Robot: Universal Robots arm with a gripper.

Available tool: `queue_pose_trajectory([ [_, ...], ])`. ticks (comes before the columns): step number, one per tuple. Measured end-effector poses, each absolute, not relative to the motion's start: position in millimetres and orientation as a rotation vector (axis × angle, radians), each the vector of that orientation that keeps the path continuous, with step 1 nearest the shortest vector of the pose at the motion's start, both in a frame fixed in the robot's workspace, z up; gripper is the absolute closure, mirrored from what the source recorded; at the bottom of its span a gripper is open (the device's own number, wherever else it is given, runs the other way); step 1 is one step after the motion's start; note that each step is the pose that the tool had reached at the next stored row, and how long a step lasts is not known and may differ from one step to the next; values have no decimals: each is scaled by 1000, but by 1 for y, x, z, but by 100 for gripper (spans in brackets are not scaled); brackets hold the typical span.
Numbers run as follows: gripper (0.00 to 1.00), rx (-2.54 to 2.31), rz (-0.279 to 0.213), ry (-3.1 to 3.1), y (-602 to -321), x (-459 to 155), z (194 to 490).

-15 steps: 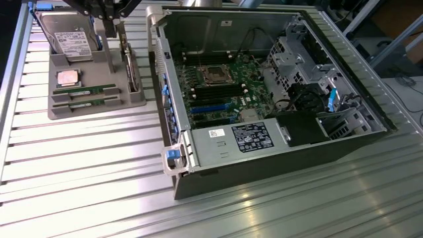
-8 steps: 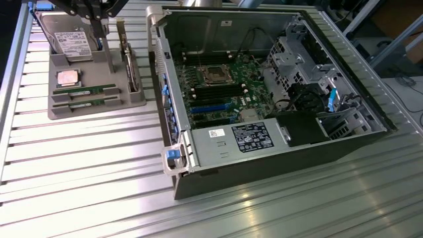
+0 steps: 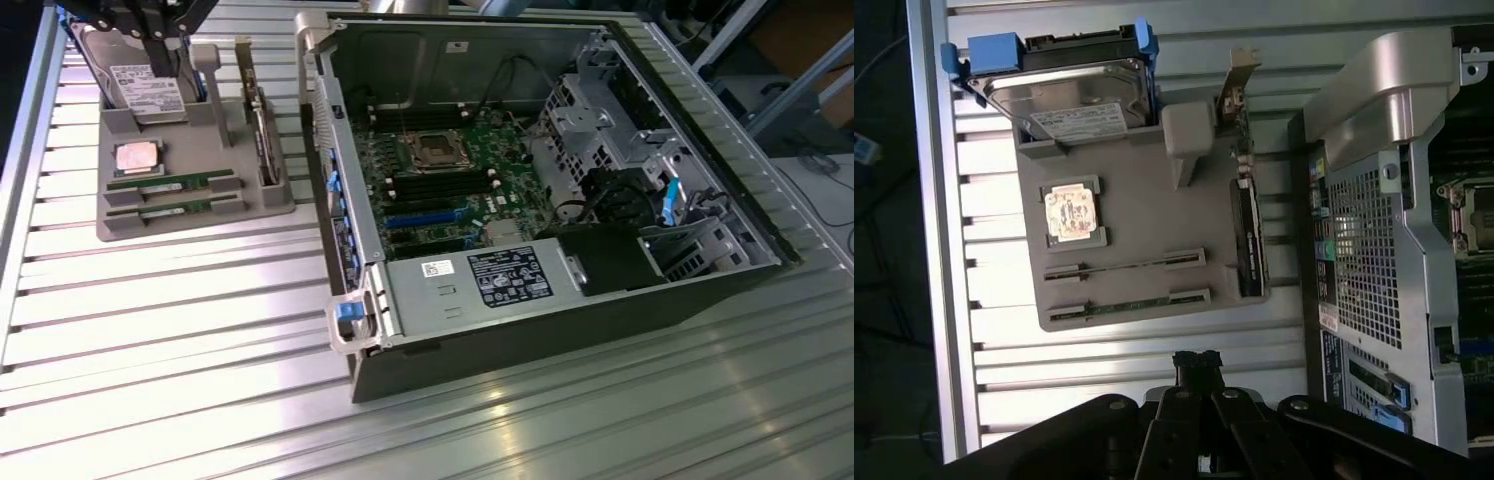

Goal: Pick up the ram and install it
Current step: 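Reach for the ram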

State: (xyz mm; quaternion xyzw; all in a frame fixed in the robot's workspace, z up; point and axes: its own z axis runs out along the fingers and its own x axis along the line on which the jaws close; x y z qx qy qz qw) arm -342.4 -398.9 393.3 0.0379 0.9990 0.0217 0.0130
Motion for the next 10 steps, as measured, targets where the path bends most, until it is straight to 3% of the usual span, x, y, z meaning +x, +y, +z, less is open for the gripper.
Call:
queue_pose_trajectory([
  [10,89,118,68,3112,-399,-359,393],
])
